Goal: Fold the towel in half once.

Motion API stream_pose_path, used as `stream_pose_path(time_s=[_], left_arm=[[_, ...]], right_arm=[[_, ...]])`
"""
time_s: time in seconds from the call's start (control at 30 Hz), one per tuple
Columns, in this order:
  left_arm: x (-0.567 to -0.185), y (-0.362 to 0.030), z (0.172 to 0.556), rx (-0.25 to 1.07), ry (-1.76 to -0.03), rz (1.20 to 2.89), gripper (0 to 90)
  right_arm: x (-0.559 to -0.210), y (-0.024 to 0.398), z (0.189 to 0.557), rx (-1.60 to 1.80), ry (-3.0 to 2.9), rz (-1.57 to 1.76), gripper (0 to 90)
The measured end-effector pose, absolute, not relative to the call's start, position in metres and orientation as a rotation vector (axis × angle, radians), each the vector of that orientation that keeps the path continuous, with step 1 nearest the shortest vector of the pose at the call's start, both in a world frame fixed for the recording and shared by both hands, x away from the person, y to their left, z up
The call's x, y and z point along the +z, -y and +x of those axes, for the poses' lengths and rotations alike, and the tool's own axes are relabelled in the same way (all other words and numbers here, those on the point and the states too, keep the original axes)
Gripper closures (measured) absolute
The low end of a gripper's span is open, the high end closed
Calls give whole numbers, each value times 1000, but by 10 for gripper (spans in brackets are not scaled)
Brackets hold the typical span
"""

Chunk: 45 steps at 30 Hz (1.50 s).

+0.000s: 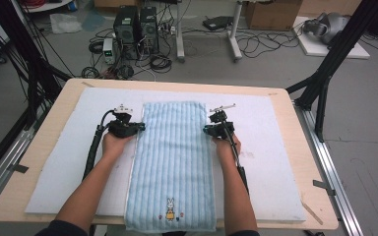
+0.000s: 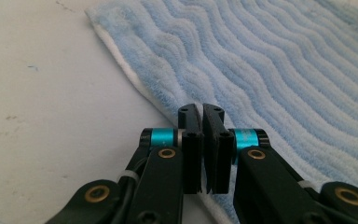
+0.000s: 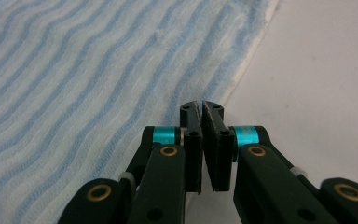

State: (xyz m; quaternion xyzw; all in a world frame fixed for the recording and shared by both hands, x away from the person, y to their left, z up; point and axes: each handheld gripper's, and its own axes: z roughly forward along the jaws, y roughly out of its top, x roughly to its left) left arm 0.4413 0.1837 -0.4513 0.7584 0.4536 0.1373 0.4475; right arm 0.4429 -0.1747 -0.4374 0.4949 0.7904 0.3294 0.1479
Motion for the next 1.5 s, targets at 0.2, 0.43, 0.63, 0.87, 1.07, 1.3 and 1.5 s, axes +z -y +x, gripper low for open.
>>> stream_pose_path(time_s=[0.2,0.43,0.63,0.87,1.07,1.3,1.5], left_arm=[[-443,-195,455,271,-1144,1680,860],[-441,-201,453,197,-1120,1622,859],[-429,-204,441,199,-1057,1628,859],[-427,-205,424,202,-1002,1670,859],[-419,-205,412,210,-944,1690,859],[-409,-203,398,216,-887,1696,859],[-410,-205,384,213,-864,1693,859]], right_arm=[[-426,179,455,1050,-2164,1454,867],[-424,186,452,1150,-2137,1493,867],[-416,189,442,1201,-2144,1466,867],[-416,197,424,1259,-2180,1433,867],[-412,203,410,1292,-2186,1398,867],[-409,208,396,1328,-2184,1377,865],[-405,213,383,1382,-2167,1357,865]])
